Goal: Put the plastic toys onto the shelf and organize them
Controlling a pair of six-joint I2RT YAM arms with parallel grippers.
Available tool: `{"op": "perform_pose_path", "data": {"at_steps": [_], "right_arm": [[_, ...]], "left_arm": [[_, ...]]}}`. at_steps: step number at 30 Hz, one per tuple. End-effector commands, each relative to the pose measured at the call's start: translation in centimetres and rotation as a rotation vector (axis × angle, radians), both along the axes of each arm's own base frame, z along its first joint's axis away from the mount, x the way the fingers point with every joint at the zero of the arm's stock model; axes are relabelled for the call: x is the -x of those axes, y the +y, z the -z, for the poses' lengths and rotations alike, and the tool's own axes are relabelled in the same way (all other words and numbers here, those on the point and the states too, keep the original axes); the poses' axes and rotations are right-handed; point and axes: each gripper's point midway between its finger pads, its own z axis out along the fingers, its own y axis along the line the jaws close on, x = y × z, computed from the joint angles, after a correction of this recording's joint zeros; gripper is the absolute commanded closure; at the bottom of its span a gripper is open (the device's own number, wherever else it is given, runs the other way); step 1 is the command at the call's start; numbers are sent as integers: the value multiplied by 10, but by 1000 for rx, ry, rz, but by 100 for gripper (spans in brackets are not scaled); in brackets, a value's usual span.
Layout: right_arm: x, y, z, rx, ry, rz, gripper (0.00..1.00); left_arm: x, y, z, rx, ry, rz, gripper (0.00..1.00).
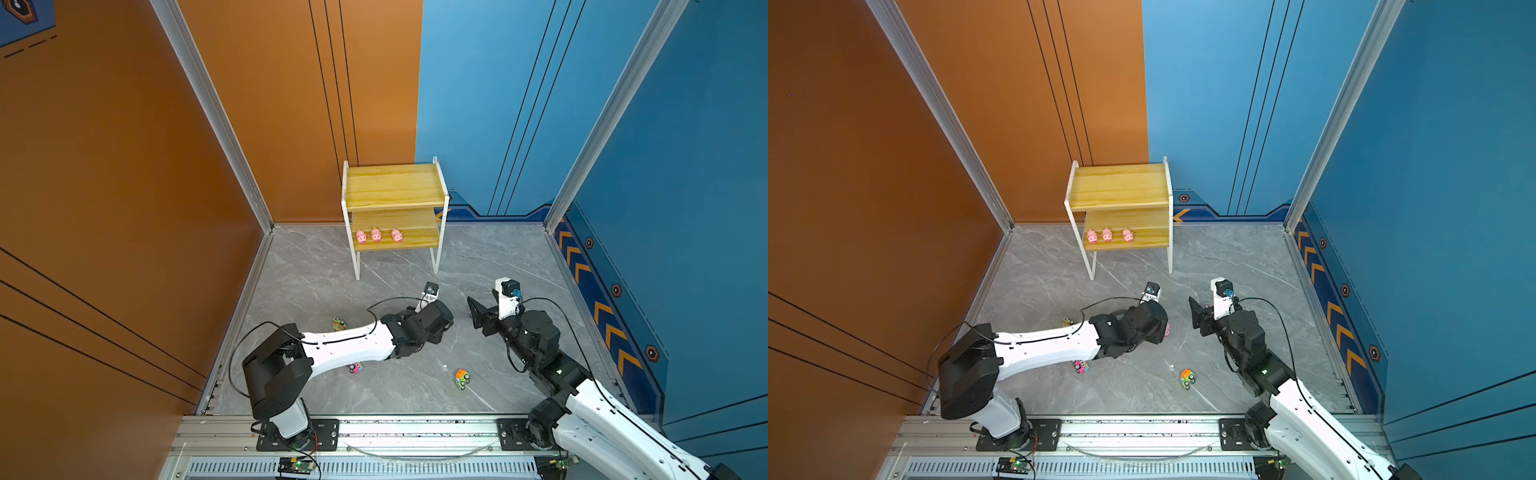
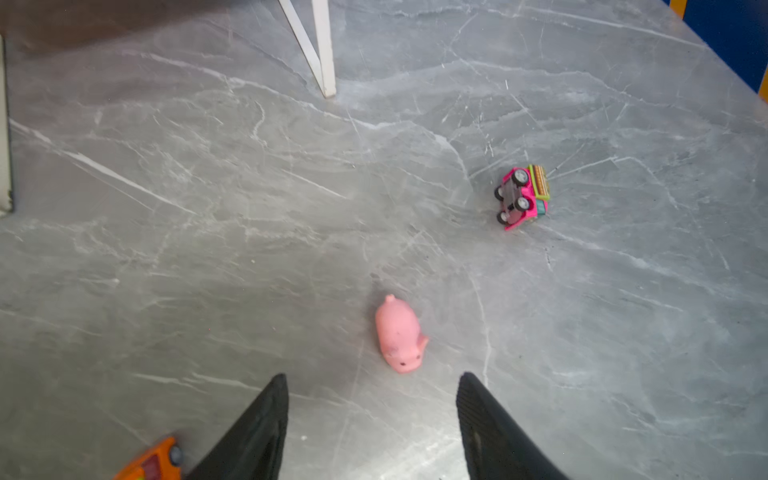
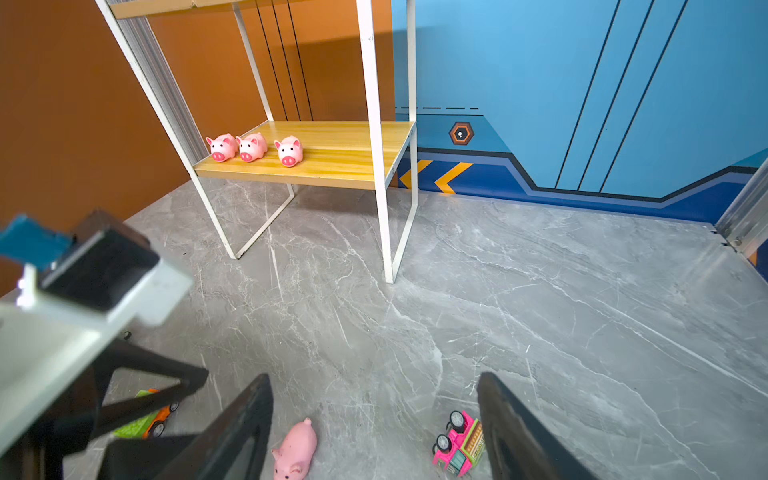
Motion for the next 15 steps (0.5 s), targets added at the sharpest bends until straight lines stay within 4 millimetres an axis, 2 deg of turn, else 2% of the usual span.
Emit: {"op": "perform_pose_path", "data": {"at_steps": [1, 4, 8, 12, 13, 15], "right_arm": [[1, -8, -3, -17, 1, 35, 22], [3, -10, -6, -25, -9, 38, 22], [4, -13, -9, -31, -17, 44, 22], [5, -14, -9, -41, -21, 45, 22], [4, -15, -9, -41, -20, 46, 22], [3, -14, -8, -50, -17, 41, 22]], "left_arm": [[1, -3, 11, 6, -72, -157, 34], [3, -13, 13, 7, -160, -191, 33], [2, -16, 24, 28, -222, -215, 32], [3, -25, 39, 63, -258, -177, 33], [6, -22, 48, 54, -261, -163, 34], [7, -23, 52, 68, -282, -143, 35]]}}
